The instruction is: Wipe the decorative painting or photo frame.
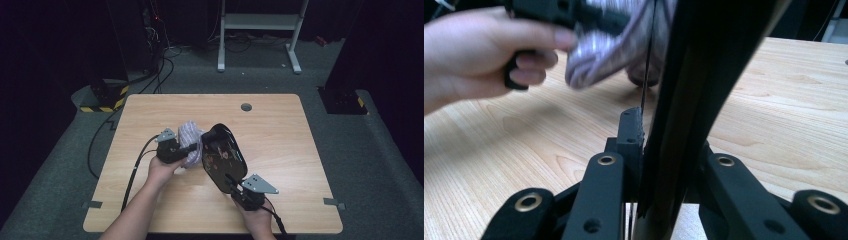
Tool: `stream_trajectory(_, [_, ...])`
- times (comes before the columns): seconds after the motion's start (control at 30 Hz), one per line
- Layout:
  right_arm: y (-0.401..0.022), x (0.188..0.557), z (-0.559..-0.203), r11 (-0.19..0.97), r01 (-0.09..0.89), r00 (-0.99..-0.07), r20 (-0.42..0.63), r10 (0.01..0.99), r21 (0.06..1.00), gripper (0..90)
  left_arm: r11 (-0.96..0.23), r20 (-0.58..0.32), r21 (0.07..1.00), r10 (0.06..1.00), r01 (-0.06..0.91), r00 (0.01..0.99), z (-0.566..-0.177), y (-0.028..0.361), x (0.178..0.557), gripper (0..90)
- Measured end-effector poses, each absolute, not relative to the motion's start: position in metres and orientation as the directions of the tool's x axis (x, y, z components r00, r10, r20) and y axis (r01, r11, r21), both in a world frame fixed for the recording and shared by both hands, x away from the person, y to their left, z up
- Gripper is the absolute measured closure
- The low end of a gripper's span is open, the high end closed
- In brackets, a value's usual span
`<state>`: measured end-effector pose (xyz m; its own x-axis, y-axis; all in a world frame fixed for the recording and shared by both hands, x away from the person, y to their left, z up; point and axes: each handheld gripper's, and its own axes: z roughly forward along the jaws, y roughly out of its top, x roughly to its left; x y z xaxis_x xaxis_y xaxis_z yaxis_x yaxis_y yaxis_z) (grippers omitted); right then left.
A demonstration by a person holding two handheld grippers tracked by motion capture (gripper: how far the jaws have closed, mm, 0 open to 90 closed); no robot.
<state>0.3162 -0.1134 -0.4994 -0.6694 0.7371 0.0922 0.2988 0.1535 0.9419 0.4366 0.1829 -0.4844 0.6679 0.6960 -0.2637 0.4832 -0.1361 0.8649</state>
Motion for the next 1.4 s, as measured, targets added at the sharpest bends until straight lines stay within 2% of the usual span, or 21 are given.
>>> stream_trajectory(0.23, [-0.113, 0.316, -0.5, 0.156, 0.298, -0.669, 0.09, 0.738, 0.942, 76.6, -0.233, -0.263, 0.81, 0.677, 0.539, 0.687, -0.512, 0.178, 0.434, 73.2])
stream_trajectory(0.43, [-0.114, 0.317, -0.498, 0.158, 0.313, -0.656, 0.092, 0.749, 0.936, 79.2, -0.21, -0.28, 0.809, 0.685, 0.55, 0.673, -0.511, 0.182, 0.435, 73.0])
stream_trajectory(0.73, [-0.116, 0.32, -0.498, 0.154, 0.32, -0.676, 0.112, 0.728, 0.935, 80.4, -0.088, -0.314, 0.862, 0.681, 0.499, 0.662, -0.485, 0.199, 0.434, 72.8])
stream_trajectory(0.97, [-0.119, 0.323, -0.499, 0.145, 0.322, -0.692, 0.128, 0.711, 0.935, 80.5, 0.026, -0.362, 0.893, 0.636, 0.45, 0.681, -0.462, 0.21, 0.433, 72.6])
stream_trajectory(1.03, [-0.12, 0.324, -0.499, 0.141, 0.324, -0.692, 0.133, 0.71, 0.936, 80.4, -0.004, -0.34, 0.895, 0.644, 0.447, 0.686, -0.46, 0.206, 0.435, 72.5])
stream_trajectory(1.4, [-0.122, 0.325, -0.501, 0.115, 0.333, -0.687, 0.157, 0.71, 0.936, 80.3, -0.063, -0.35, 0.863, 0.641, 0.501, 0.683, -0.481, 0.198, 0.444, 73.5])
